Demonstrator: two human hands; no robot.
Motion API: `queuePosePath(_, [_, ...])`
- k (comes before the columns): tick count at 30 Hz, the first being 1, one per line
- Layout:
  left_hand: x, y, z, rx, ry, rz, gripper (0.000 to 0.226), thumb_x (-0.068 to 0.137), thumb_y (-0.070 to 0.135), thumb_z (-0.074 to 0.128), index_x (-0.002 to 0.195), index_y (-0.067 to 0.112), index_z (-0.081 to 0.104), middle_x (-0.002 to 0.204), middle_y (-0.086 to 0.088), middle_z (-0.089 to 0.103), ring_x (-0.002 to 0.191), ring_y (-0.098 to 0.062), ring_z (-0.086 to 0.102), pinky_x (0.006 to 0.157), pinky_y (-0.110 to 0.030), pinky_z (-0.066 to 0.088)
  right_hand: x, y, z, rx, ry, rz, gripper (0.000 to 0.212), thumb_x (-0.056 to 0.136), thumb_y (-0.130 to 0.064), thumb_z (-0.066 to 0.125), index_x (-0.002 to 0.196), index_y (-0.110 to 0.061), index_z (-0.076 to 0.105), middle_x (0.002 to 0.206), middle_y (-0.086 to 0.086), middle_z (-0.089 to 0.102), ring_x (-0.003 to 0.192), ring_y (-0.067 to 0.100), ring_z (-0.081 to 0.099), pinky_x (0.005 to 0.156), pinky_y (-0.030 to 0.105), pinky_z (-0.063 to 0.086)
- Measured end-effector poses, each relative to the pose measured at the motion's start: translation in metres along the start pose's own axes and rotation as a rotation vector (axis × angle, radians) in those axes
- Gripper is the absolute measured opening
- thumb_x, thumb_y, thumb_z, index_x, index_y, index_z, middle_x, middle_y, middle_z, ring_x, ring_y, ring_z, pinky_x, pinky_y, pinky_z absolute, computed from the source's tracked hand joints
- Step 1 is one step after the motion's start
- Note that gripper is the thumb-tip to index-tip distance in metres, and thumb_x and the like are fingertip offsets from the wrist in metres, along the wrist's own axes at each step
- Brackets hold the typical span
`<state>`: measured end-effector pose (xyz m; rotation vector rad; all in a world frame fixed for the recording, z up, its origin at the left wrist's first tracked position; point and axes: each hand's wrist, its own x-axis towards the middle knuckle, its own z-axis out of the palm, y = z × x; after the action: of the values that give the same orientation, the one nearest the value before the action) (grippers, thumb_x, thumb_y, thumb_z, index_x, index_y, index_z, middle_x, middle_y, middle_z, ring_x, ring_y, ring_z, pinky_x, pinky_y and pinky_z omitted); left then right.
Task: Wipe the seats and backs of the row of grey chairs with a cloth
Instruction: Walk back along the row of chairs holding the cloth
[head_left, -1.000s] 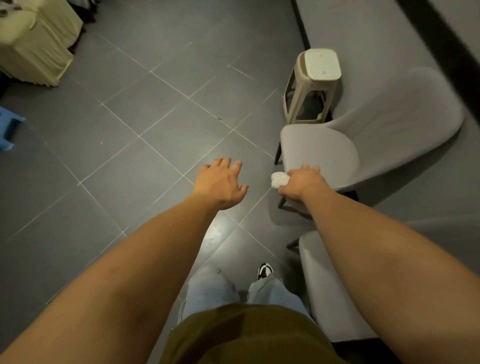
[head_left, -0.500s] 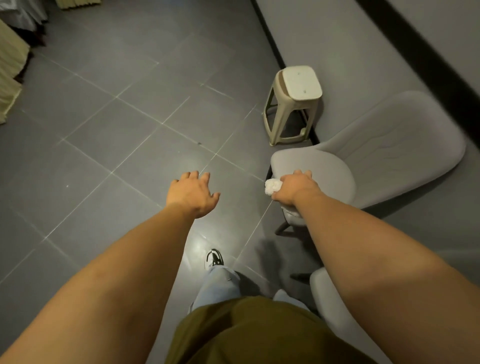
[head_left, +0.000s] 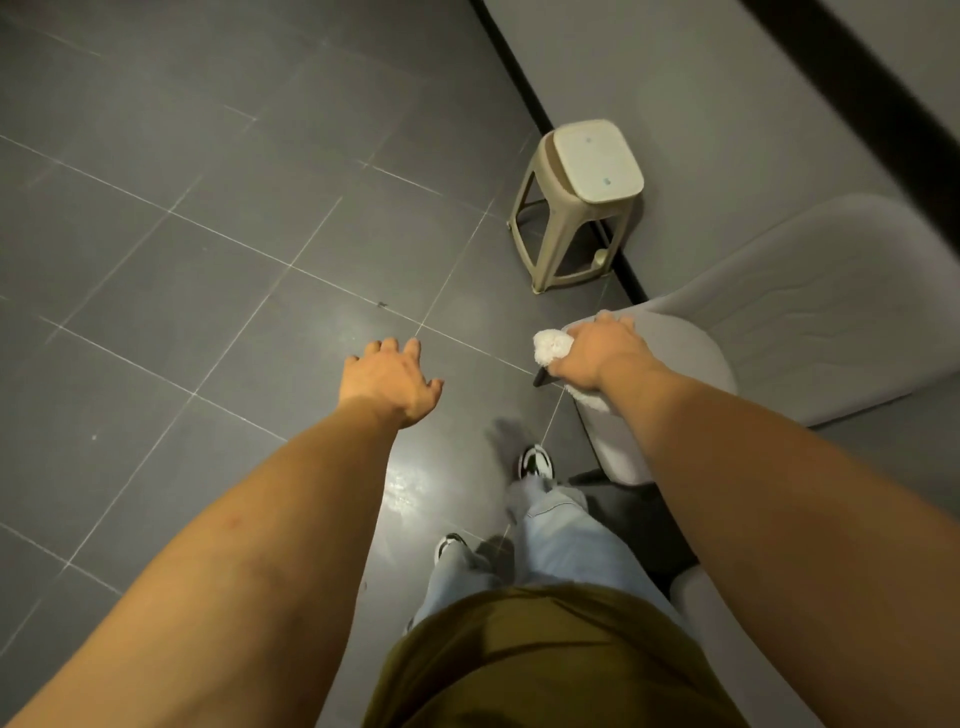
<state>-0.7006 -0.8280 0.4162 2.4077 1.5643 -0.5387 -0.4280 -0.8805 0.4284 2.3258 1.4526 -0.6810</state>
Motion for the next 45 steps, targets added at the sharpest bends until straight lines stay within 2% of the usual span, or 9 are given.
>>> queuePosePath(8, [0.118, -0.014, -0.060, 0.050, 0.020, -0.010, 0.072, 0.091, 0.064, 0.034, 0.148, 0.020, 0.030, 0.144, -0.011, 0.043, 0.133, -0.032, 0.037, 0.103, -0.048, 0.035, 0.115, -0.006, -0.056, -0.037, -0.067, -0.006, 0.068, 0.080, -0.066, 0.058, 0.135, -0.025, 0.053, 0.127, 0.012, 0.050, 0.122, 0.034, 0.039, 0.102, 0.045, 0.039])
queuePosePath(15, [0.254, -0.006, -0.142, 0.090, 0.087, -0.030, 0.073, 0.091, 0.065, 0.031, 0.147, 0.019, 0.032, 0.144, -0.013, 0.044, 0.133, -0.033, 0.037, 0.103, -0.050, 0.035, 0.236, -0.001, -0.131, 0.040, -0.073, -0.004, 0.071, 0.081, -0.064, 0.063, 0.140, -0.025, 0.052, 0.134, 0.012, 0.043, 0.125, 0.036, 0.035, 0.097, 0.045, 0.042])
queuePosePath(21, [0.352, 0.035, -0.189, 0.062, 0.092, 0.081, 0.076, 0.090, 0.065, 0.030, 0.149, 0.019, 0.028, 0.150, -0.014, 0.037, 0.138, -0.033, 0.032, 0.106, -0.050, 0.032, 0.323, -0.005, -0.189, 0.040, -0.115, 0.004, 0.071, 0.082, -0.063, 0.060, 0.139, -0.021, 0.054, 0.131, 0.011, 0.046, 0.126, 0.036, 0.034, 0.081, 0.043, 0.033])
queuePosePath(24, [0.401, 0.044, -0.210, 0.091, 0.086, 0.150, 0.076, 0.090, 0.066, 0.029, 0.151, 0.020, 0.025, 0.153, -0.013, 0.034, 0.141, -0.033, 0.028, 0.109, -0.050, 0.029, 0.364, -0.012, -0.211, 0.045, -0.142, 0.027, 0.069, 0.085, -0.063, 0.055, 0.141, -0.021, 0.053, 0.134, 0.011, 0.047, 0.125, 0.035, 0.035, 0.084, 0.042, 0.037])
queuePosePath(27, [0.463, 0.033, -0.234, 0.112, 0.089, 0.192, 0.075, 0.091, 0.065, 0.031, 0.151, 0.019, 0.026, 0.152, -0.014, 0.035, 0.140, -0.033, 0.028, 0.109, -0.051, 0.029, 0.402, -0.019, -0.234, 0.056, -0.118, 0.025, 0.069, 0.088, -0.063, 0.053, 0.145, -0.025, 0.050, 0.137, 0.011, 0.045, 0.125, 0.035, 0.037, 0.097, 0.042, 0.042])
queuePosePath(29, [0.508, 0.022, -0.251, 0.132, 0.100, 0.211, 0.076, 0.091, 0.064, 0.031, 0.151, 0.018, 0.025, 0.151, -0.014, 0.036, 0.139, -0.033, 0.029, 0.108, -0.051, 0.030, 0.426, -0.020, -0.249, 0.116, -0.115, 0.084, 0.069, 0.089, -0.061, 0.053, 0.148, -0.027, 0.046, 0.139, 0.011, 0.042, 0.130, 0.036, 0.033, 0.101, 0.044, 0.041])
queuePosePath(34, [0.612, 0.001, -0.289, 0.199, 0.094, 0.353, 0.074, 0.091, 0.065, 0.032, 0.149, 0.019, 0.026, 0.150, -0.013, 0.037, 0.139, -0.033, 0.030, 0.108, -0.051, 0.031, 0.477, -0.024, -0.287, 0.267, -0.127, 0.281, 0.064, 0.091, -0.056, 0.057, 0.143, -0.020, 0.048, 0.135, 0.009, 0.039, 0.130, 0.034, 0.031, 0.094, 0.044, 0.043])
queuePosePath(38, [0.683, -0.008, -0.323, 0.242, 0.059, 0.370, 0.072, 0.092, 0.066, 0.035, 0.147, 0.020, 0.029, 0.147, -0.013, 0.041, 0.136, -0.033, 0.035, 0.108, -0.051, 0.033, 0.505, -0.032, -0.305, 0.359, -0.110, 0.381, 0.068, 0.096, -0.062, 0.044, 0.145, -0.016, 0.042, 0.140, 0.013, 0.037, 0.127, 0.033, 0.034, 0.098, 0.045, 0.042])
queuePosePath(45, [0.761, 0.041, -0.355, 0.312, 0.029, 0.547, 0.077, 0.091, 0.067, 0.033, 0.152, 0.021, 0.021, 0.154, -0.013, 0.031, 0.142, -0.033, 0.026, 0.111, -0.051, 0.028, 0.548, -0.008, -0.315, 0.378, -0.188, 0.482, 0.070, 0.093, -0.068, 0.041, 0.144, -0.020, 0.043, 0.138, 0.014, 0.040, 0.121, 0.033, 0.036, 0.095, 0.044, 0.040])
